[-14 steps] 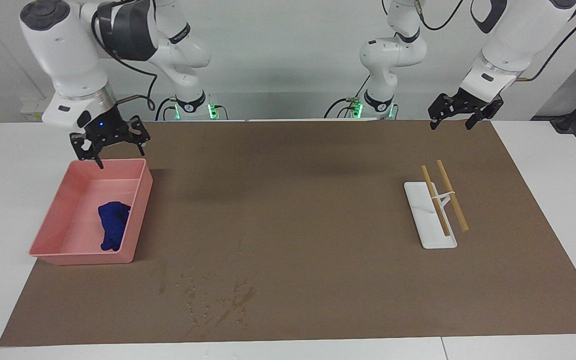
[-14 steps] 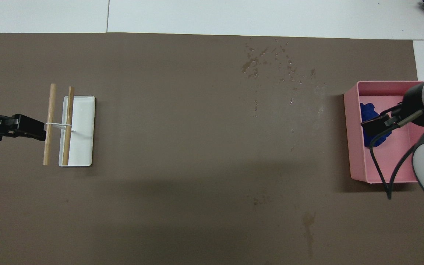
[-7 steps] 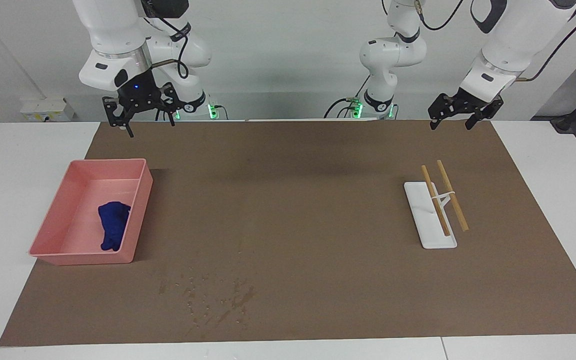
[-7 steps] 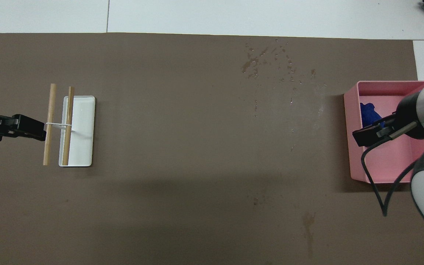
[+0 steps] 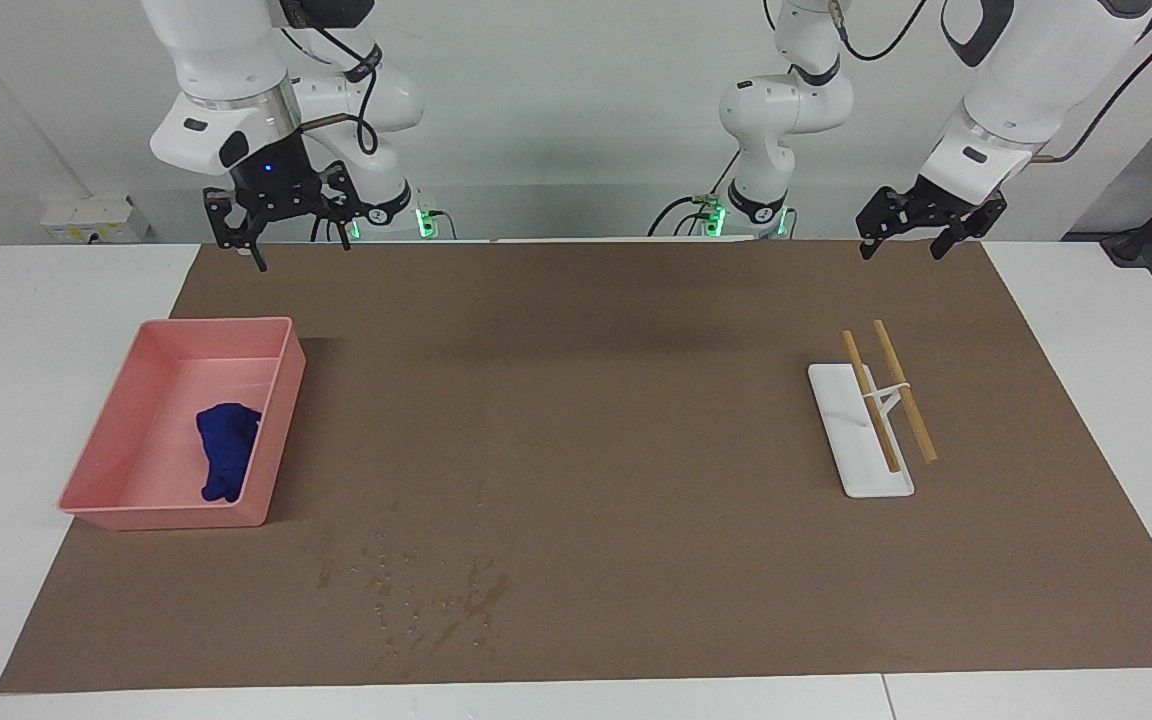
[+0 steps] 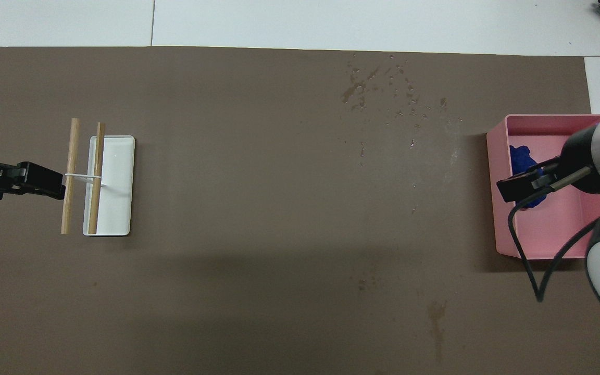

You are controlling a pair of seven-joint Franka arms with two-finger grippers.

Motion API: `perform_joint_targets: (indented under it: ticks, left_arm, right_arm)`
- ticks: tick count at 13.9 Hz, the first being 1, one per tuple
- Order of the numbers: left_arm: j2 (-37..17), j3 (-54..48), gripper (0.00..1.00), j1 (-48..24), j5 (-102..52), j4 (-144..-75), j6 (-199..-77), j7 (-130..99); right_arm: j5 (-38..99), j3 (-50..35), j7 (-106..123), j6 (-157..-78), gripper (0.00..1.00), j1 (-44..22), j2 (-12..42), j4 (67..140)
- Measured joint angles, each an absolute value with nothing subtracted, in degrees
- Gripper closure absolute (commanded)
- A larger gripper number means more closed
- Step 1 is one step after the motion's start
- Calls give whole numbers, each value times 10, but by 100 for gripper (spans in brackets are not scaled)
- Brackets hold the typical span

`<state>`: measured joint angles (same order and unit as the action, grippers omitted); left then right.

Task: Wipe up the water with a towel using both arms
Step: 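Open the right gripper and release the towel inside the bin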

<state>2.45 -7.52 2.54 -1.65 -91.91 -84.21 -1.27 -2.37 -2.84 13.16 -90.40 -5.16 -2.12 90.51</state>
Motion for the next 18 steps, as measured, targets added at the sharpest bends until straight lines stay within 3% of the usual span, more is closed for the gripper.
perform_joint_targets:
  ticks: [4,18]
  left_arm:
    - [25,-75,0,25,-16,-919,-842,-13]
    - [25,-75,0,25,-16,-919,-842,-13]
  right_arm:
    - [-19,-22,131,-897,0,-48,2,884]
    - [-5,-25,116,-900,0,-27,3,874]
